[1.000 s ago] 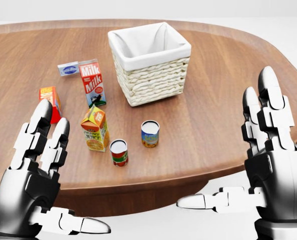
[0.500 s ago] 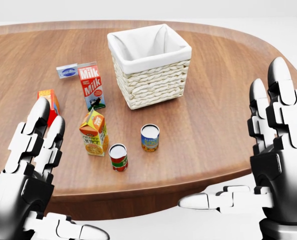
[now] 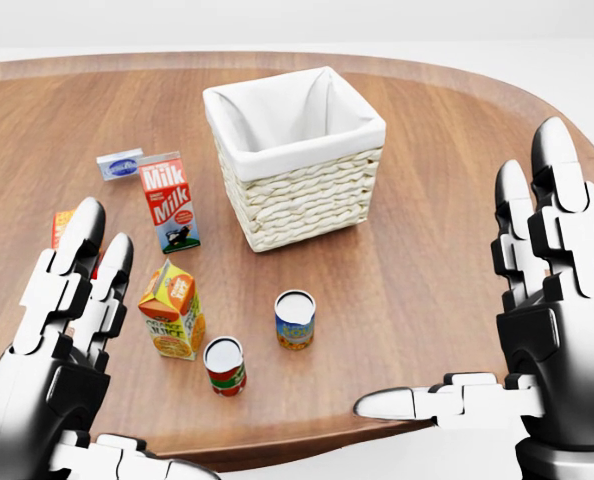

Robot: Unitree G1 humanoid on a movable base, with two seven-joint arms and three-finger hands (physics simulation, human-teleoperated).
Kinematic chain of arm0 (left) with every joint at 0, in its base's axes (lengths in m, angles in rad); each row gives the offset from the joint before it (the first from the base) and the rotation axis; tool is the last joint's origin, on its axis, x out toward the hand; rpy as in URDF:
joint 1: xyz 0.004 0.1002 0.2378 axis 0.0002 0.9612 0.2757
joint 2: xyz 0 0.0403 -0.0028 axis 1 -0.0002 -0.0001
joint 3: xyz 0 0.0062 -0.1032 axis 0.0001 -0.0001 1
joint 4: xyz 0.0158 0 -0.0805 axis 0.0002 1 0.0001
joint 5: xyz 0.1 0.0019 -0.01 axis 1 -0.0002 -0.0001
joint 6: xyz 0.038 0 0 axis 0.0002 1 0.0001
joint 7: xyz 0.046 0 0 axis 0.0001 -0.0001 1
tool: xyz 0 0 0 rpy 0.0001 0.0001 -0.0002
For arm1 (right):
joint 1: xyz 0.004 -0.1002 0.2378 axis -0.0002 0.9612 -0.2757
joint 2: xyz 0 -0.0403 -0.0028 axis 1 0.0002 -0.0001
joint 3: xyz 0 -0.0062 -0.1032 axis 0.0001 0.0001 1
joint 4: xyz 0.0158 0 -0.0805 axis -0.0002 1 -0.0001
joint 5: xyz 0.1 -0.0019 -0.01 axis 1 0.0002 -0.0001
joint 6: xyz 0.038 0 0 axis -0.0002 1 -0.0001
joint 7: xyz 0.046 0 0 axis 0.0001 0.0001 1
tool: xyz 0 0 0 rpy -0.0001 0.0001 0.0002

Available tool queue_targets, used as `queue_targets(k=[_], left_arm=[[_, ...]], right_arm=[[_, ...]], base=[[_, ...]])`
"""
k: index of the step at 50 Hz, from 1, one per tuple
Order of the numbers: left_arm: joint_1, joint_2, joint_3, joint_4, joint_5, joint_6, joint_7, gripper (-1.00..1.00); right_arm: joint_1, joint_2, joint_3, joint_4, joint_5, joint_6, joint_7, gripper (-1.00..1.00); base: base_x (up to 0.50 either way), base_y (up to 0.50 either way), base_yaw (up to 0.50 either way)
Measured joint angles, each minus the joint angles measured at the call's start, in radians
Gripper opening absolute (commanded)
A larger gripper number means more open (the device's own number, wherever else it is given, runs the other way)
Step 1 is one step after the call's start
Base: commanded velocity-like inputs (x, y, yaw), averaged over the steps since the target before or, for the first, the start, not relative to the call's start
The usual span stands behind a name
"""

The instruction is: Pick up the orange juice, and put it in the basket.

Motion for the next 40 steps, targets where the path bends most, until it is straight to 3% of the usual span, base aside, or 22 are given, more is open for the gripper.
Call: queue_targets(k=[24, 40], left_arm=[[0.015, 0.003, -0.015, -0.002, 0.007, -0.017, -0.001, 1.00], [0.029, 0.005, -0.020, -0.041, 0.002, -0.003, -0.002, 1.00]], right_arm=[[0.011, 0.000, 0.004, 0.001, 0.004, 0.000, 0.003, 1.00], [0.015, 0.000, 0.012, 0.007, -0.009, 0.000, 0.002, 1.00]], base=[[0.31, -0.22, 0.00], [0.41, 0.00, 0.00]])
